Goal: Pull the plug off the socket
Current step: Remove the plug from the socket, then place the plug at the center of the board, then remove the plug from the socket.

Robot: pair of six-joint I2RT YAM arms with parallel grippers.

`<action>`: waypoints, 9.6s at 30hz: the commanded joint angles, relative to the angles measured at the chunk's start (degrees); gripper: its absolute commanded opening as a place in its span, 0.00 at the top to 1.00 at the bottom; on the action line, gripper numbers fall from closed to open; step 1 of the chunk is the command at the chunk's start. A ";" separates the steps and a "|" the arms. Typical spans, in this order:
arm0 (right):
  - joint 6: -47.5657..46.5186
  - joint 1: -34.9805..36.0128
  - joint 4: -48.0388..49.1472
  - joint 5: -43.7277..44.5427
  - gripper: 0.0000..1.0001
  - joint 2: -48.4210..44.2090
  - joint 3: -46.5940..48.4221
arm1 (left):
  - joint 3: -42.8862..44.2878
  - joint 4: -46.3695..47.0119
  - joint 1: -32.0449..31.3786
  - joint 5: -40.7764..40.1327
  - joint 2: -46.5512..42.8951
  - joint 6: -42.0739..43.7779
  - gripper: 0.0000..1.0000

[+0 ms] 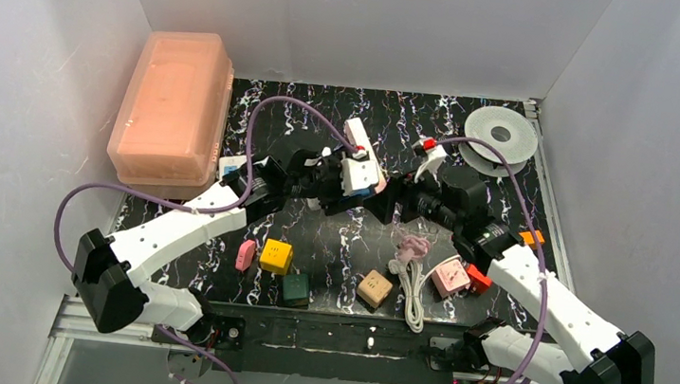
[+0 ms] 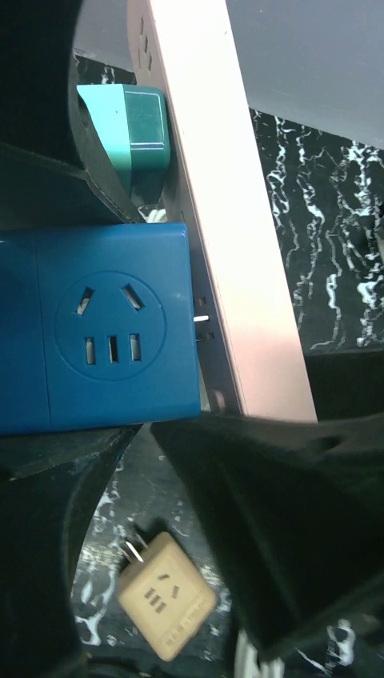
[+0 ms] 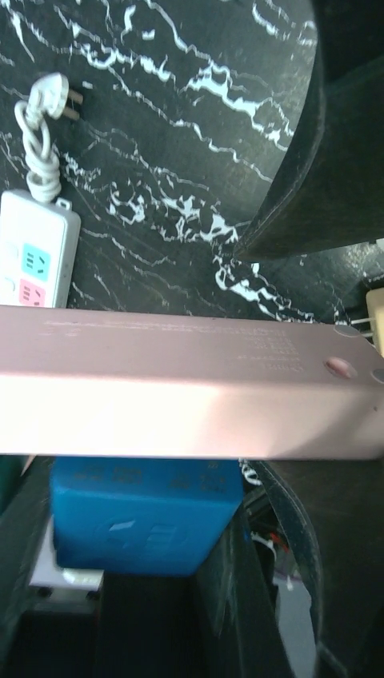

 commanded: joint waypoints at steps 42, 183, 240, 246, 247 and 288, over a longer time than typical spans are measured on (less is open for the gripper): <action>9.08 4.78 -9.71 13.64 0.71 30.82 30.17 | 0.59 -8.82 -3.27 0.12 0.29 18.10 1.00; -33.74 21.80 -0.30 4.16 0.11 34.22 5.55 | 30.10 -64.40 17.78 -5.05 -3.76 -12.70 0.02; -4.82 17.74 -36.86 -4.51 0.99 11.27 30.04 | -7.38 -27.59 0.59 3.62 -32.50 59.11 0.02; -3.72 17.73 -36.14 -6.03 0.99 10.88 29.98 | -9.67 -26.74 -1.51 1.59 -32.08 59.60 0.02; -3.52 17.73 -35.71 -6.14 0.99 10.76 30.16 | -9.81 -25.85 -2.25 0.78 -31.69 58.03 0.02; -0.82 17.74 -29.54 -12.86 0.99 7.24 24.27 | -14.10 -5.45 -11.61 -11.33 -25.51 51.10 1.00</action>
